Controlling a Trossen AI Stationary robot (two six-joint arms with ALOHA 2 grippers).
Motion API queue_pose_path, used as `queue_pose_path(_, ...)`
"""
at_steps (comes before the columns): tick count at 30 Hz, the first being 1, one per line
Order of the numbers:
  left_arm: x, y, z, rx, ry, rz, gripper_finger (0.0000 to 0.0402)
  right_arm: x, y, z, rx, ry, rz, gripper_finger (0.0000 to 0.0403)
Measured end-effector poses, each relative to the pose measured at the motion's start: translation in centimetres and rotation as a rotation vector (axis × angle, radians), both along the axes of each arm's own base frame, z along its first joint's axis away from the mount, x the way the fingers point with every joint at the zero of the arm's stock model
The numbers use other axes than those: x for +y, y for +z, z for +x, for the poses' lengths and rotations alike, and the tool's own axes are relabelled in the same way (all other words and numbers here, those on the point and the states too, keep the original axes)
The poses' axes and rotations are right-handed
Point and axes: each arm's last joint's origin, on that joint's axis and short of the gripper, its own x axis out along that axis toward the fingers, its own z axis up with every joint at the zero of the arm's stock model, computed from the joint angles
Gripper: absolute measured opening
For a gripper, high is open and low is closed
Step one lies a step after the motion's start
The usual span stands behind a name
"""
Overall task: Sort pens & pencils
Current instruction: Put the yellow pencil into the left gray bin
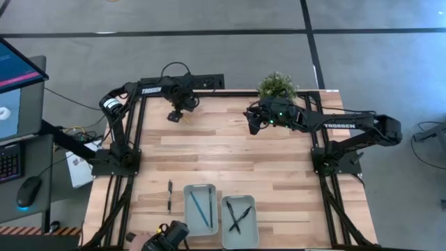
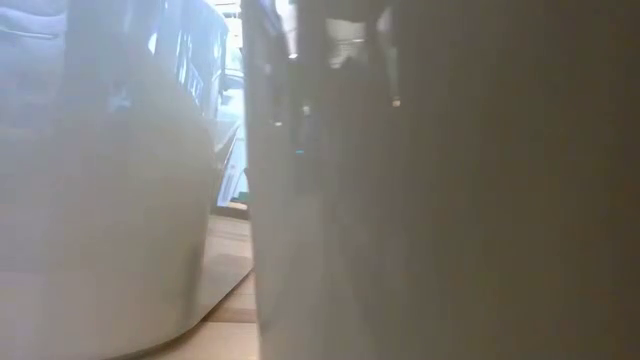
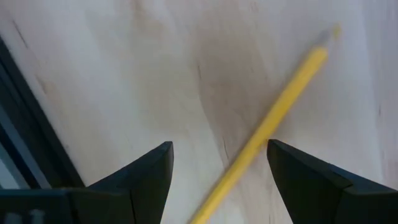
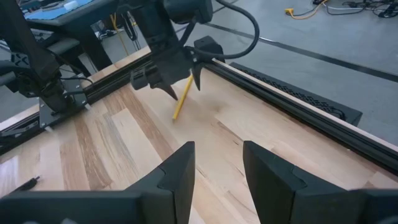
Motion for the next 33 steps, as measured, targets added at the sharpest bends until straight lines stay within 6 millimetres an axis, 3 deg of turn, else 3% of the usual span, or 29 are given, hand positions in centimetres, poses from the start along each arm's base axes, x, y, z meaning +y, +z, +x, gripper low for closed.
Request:
queue_pose_path(10, -0.43, -0.40, -0.35, 0.030, -0.139, -0.013, 0.0252, 0.00, 0.00, 0.00, 0.000, 0.000, 0.000, 0.0157)
queue_pose_path(20, -0.07, -0.30, -0.02, -0.019, 0.011, 0.011, 0.0252, 0.37, -0.01, 0.12, 0.001, 0.015, 0.000, 0.0157)
queue_pose_path(33, -0.04, -0.30, -0.03, -0.017, 0.030, 0.014, 0.0252, 0.70, -0.03, 0.21, 0.004, 0.028, 0.001, 0.0157)
